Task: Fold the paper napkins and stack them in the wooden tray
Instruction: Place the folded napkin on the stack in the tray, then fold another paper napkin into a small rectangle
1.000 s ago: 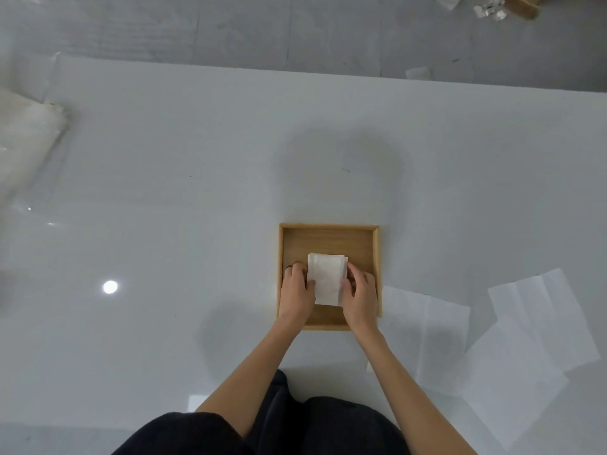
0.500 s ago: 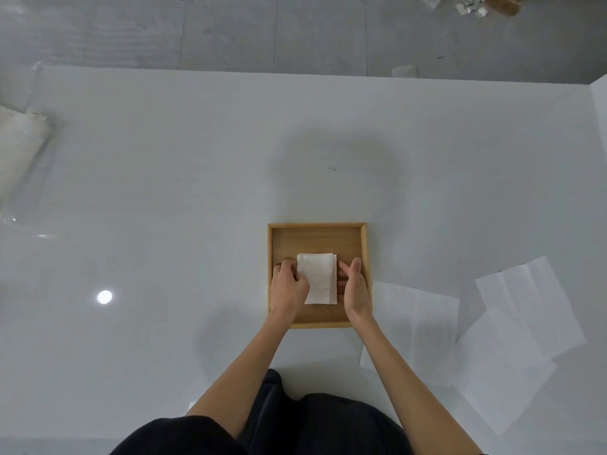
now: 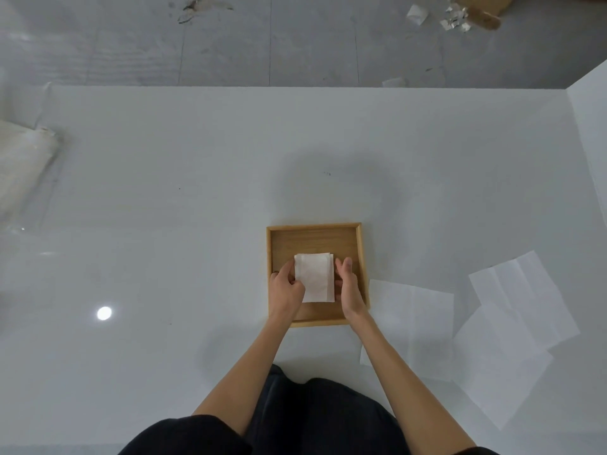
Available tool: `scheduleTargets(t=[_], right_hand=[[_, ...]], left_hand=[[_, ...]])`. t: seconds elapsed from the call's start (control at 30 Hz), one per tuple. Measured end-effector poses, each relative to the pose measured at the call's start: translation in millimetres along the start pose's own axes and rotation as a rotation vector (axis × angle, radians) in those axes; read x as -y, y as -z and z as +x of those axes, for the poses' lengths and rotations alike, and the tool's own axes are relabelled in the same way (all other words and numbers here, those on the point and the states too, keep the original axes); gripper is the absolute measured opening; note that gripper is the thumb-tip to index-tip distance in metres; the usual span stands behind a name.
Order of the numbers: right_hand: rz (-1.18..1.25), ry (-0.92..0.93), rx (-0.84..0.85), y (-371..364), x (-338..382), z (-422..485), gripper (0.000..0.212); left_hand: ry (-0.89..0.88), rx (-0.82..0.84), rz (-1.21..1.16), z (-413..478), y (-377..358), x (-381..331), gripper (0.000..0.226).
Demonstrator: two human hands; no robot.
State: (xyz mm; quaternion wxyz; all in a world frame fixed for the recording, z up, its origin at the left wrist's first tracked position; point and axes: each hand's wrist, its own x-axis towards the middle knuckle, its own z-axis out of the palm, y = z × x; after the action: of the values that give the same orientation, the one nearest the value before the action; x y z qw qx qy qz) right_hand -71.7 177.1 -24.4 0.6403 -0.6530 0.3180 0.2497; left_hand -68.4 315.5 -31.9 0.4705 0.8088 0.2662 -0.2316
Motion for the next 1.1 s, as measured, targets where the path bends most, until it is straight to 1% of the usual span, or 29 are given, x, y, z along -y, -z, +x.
scheduleTargets(t=[0.07, 0.2, 0.37, 0.43, 0.5, 0.53, 0.57, 0.63, 0.67, 0.73, 0.77, 0.8, 0.83, 0.87, 0.93, 0.97, 1.03, 1.1], right_hand=[[-0.016, -0.008, 0.033, 3, -4, -4, 0.069], [0.004, 0.014, 0.101, 9, -7, -12, 0.062], [0.007, 0.028, 0.125, 12, -6, -12, 0.062], [-0.015, 0.032, 0.083, 12, -3, -15, 0.062], [-0.074, 0.057, 0.01, 16, 0, -21, 0.058], [-0.112, 0.067, -0.035, 22, 1, -27, 0.054], [-0.147, 0.085, -0.086, 28, 0, -35, 0.047], [-0.219, 0.102, -0.251, 47, -13, -53, 0.032], [-0.261, 0.072, -0.364, 54, -22, -62, 0.028], [-0.307, -0.094, -0.613, 80, -48, -84, 0.022], [-0.27, -0.185, -0.697, 96, -65, -94, 0.017], [-0.197, -0.265, -0.742, 113, -82, -102, 0.013], [-0.086, -0.326, -0.76, 129, -98, -108, 0.013], [0.024, -0.379, -0.765, 143, -112, -112, 0.017], [0.138, -0.503, -0.751, 163, -132, -114, 0.024], [0.145, -0.56, -0.745, 170, -139, -114, 0.028], [0.073, -0.636, -0.723, 173, -143, -109, 0.043], [-0.013, -0.691, -0.685, 175, -137, -105, 0.046]], left_hand=[[-0.041, 0.013, -0.029, -4, 2, 1, 0.069], [-0.096, 0.09, -0.11, -12, 7, -3, 0.062], [-0.098, 0.115, -0.162, -14, 9, -3, 0.064], [-0.071, 0.078, -0.144, -15, 8, -3, 0.059], [-0.046, -0.031, -0.035, -19, 4, -3, 0.042], [-0.07, -0.091, 0.061, -23, 0, -3, 0.032], [-0.128, -0.134, 0.16, -27, -5, -3, 0.026], [-0.335, -0.129, 0.298, -38, -27, -10, 0.023], [-0.445, -0.101, 0.332, -43, -37, -15, 0.021], [-0.638, 0.0, 0.393, -53, -68, -32, 0.018], [-0.712, 0.063, 0.436, -57, -87, -43, 0.018], [-0.767, 0.13, 0.492, -58, -106, -55, 0.02], [-0.797, 0.199, 0.556, -59, -126, -66, 0.022], [-0.796, 0.266, 0.624, -58, -145, -76, 0.025], [-0.74, 0.375, 0.777, -52, -178, -89, 0.032], [-0.71, 0.403, 0.856, -49, -192, -93, 0.036], [-0.672, 0.394, 1.004, -42, -210, -98, 0.042], [-0.656, 0.379, 1.088, -39, -222, -100, 0.039]])
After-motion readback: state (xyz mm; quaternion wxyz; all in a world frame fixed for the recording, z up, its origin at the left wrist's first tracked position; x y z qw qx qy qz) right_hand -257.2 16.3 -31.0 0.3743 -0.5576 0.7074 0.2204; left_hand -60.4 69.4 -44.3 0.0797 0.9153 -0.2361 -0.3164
